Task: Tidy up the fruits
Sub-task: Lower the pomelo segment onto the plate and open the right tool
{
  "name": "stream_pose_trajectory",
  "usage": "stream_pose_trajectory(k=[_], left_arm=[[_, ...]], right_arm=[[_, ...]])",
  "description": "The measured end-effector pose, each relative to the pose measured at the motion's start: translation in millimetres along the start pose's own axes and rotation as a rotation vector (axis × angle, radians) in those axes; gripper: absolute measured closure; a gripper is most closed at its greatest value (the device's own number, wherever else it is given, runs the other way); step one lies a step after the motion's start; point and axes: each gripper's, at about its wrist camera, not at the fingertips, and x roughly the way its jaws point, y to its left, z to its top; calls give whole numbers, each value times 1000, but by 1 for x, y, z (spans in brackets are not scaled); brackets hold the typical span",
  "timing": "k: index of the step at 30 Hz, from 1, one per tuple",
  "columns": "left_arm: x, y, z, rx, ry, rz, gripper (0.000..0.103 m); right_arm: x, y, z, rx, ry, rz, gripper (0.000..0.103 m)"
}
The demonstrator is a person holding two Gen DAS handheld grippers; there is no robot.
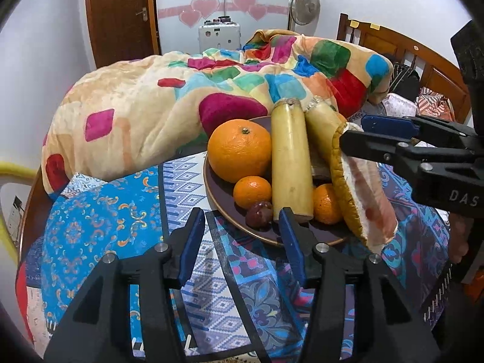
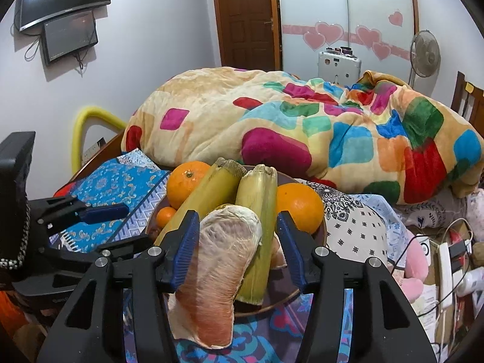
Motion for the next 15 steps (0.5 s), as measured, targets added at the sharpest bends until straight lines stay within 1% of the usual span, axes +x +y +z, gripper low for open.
stream_pose_trajectory(k=[2, 5, 7, 9, 15], left_arm=[[-4, -2, -1, 5, -7, 1, 51], [-12, -4, -5, 0, -16, -24, 50], [-15, -7, -6, 0, -22, -22, 48], [-18, -8, -6, -2, -23, -23, 47], [-28, -15, -6, -23, -19, -46, 47]], right_arm=[[-2, 1, -2, -8, -1, -4, 53], [-3, 2, -5, -18, -6, -7, 53], [-4, 2, -6, -20, -7, -9, 53], [-6, 2, -7, -16, -3, -4, 53], [-29, 1, -14, -12, -26, 3, 53]])
